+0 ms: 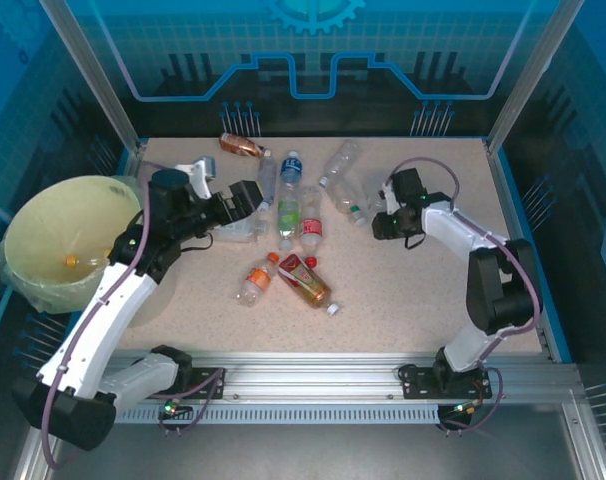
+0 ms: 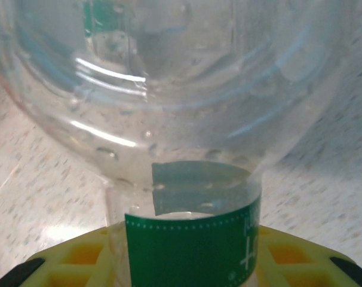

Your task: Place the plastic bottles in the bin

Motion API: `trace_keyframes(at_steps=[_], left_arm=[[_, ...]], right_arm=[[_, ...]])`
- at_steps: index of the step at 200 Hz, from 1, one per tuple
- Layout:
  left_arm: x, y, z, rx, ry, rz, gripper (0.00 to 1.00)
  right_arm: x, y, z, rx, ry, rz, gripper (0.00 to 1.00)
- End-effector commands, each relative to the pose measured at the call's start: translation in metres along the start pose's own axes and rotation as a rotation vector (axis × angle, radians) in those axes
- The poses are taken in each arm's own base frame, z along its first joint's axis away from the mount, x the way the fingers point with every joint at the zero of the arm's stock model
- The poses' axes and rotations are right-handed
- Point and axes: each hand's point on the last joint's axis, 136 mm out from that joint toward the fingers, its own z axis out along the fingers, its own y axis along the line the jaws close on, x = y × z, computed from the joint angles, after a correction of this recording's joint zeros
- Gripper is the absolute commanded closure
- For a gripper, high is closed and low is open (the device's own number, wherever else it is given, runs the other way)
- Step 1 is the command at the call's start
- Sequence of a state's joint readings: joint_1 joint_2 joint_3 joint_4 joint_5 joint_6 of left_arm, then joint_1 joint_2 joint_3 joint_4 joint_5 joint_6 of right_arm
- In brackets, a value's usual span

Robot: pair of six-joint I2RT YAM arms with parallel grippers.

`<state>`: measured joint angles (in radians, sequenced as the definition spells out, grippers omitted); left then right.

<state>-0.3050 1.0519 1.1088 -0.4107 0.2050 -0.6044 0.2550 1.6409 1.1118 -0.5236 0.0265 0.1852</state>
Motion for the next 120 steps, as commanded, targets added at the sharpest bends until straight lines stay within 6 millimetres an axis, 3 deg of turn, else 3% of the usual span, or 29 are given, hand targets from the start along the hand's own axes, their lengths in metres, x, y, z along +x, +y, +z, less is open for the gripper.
trace_keyframes(at_steps=[1,40,57,72,87,120], left_arm=[[-0.002,-0.014,0.011,0.011,-0.02,0.004,0.01],[0.028,-0.017,0.047,0.015,0.074,-0.034,0.01],[0.039,-0.028,0.06,0.085,0.118,-0.086,0.01],[0.046,-0.035,0.069,0.108,0.146,-0.095,0.01],[0.055,-0.038,0.075,0.081,0.166,-0.059,0.01],[0.072,-0.031,0.09,0.037,0.176,-0.075,0.01]], right_arm=[[0.003,0.03,-0.017,-0.106,-0.073,0.051,0.74],[0.018,0.068,-0.04,-0.221,-0.148,0.037,0.78],[0.027,0.084,-0.046,-0.257,-0.15,-0.01,0.79],[0.029,0.097,-0.053,-0.275,-0.168,-0.056,0.79],[0.045,0.108,-0.051,-0.295,-0.153,-0.105,0.79],[0.052,0.147,-0.069,-0.459,-0.197,-0.191,0.79]])
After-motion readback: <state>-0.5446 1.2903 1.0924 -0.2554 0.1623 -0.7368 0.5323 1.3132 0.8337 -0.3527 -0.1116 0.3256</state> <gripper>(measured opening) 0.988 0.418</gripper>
